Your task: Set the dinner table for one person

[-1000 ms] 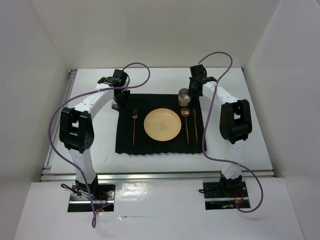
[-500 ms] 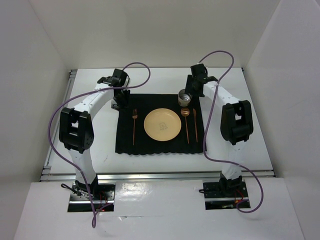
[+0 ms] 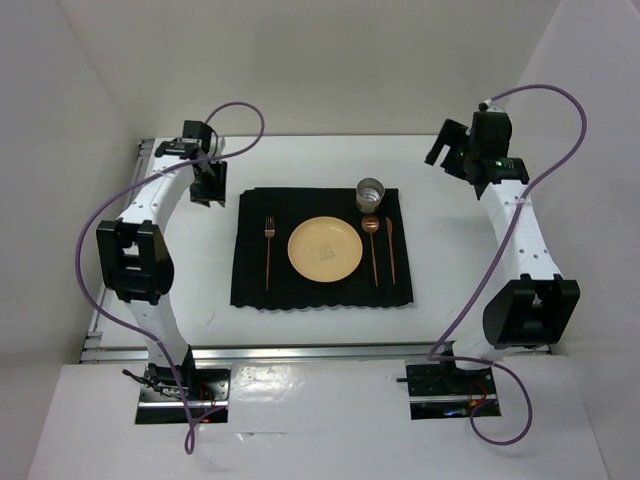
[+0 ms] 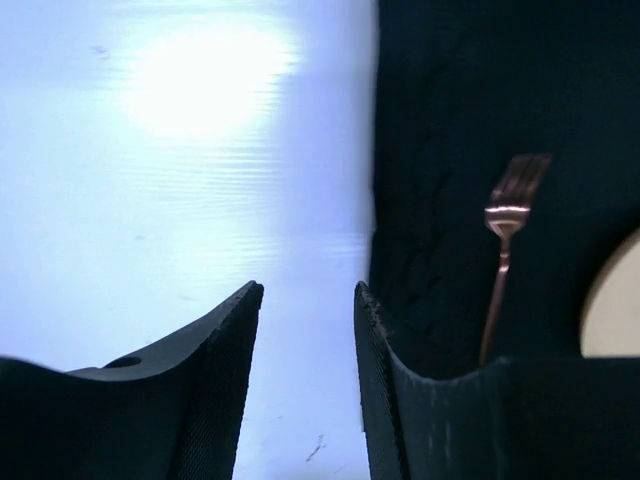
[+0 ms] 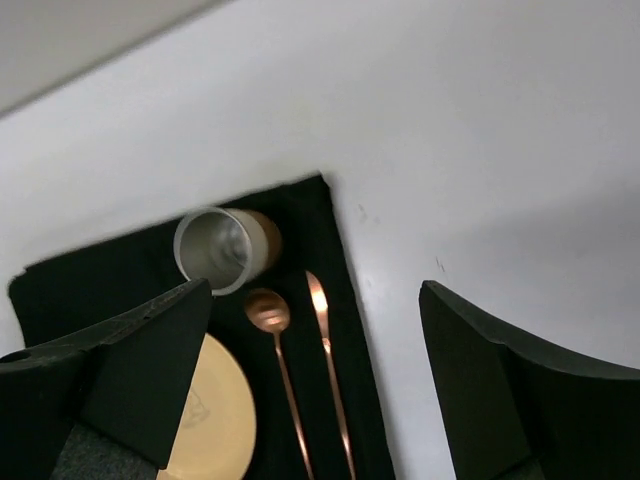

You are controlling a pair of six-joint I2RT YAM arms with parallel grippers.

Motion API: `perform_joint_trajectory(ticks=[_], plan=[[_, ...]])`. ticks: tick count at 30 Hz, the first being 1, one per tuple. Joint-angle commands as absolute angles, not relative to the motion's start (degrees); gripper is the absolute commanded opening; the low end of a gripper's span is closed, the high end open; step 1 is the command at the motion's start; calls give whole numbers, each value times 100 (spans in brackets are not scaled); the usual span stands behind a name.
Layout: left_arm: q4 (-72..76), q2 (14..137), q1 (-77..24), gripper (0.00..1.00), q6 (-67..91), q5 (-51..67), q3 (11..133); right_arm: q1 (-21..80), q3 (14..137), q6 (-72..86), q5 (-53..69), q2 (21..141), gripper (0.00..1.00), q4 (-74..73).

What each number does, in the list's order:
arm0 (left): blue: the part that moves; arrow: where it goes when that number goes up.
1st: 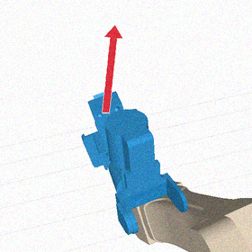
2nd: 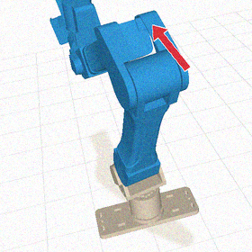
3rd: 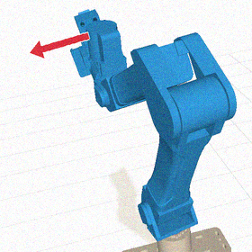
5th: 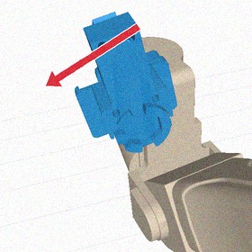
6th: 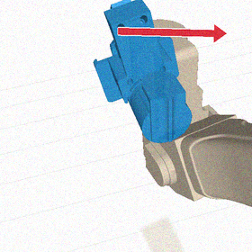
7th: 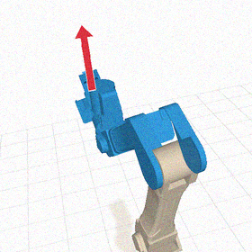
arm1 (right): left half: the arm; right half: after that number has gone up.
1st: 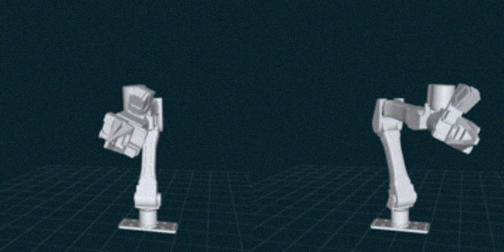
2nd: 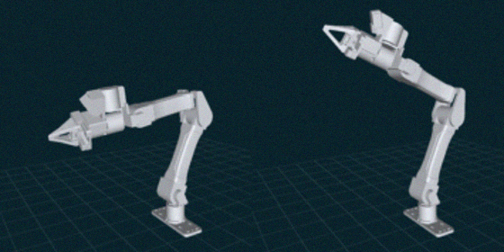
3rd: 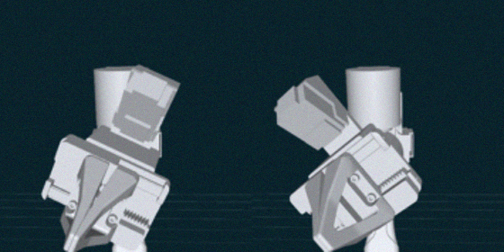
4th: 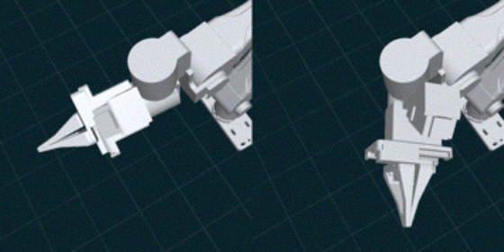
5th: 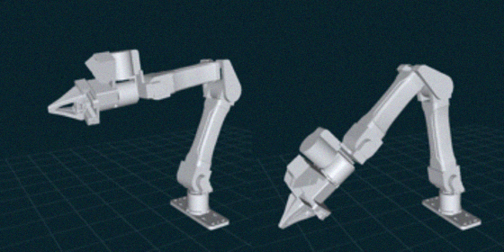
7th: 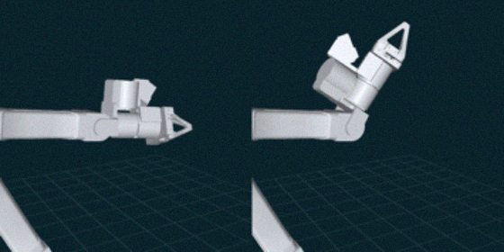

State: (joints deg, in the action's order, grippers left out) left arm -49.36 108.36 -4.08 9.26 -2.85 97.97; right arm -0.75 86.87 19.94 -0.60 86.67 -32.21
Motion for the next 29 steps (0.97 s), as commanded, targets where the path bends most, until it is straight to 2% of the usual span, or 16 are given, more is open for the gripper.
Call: perform_joint_trajectory(ticks=[1, 2, 3, 7, 9, 12, 24, 29], plan=[[-5466, 11125, 59, 49, 492, -200, 10430, -140, 8202, 2178, -111, 8685, 93, -4480], [-5571, 11197, 183, 49, 492, -272, 10546, -141, 8087, 2371, -1063, 8597, 94, -4735], [-5633, 11197, 298, 49, 492, -272, 10616, -141, 7929, 2678, -1525, 8483, 94, -4789], [-5310, 10829, 677, 49, 545, -1052, 10469, -202, 7305, 3217, -2680, 7526, 98, -4738], [-4783, 10374, 747, 49, 301, -1642, 10047, -202, 6980, 3051, -2733, 6840, 100, -4326], [-4456, 10047, 747, 49, 167, -1784, 9730, -202, 6750, 2559, -2322, 6364, 100, -3990], [-4799, 9888, 747, 49, 272, -1573, 9914, -202, 7127, 2435, -1767, 6978, 100, -4464], [-4799, 9835, 747, 49, 272, -1521, 9800, -202, 7005, 2435, -1652, 6839, 100, -4351]])
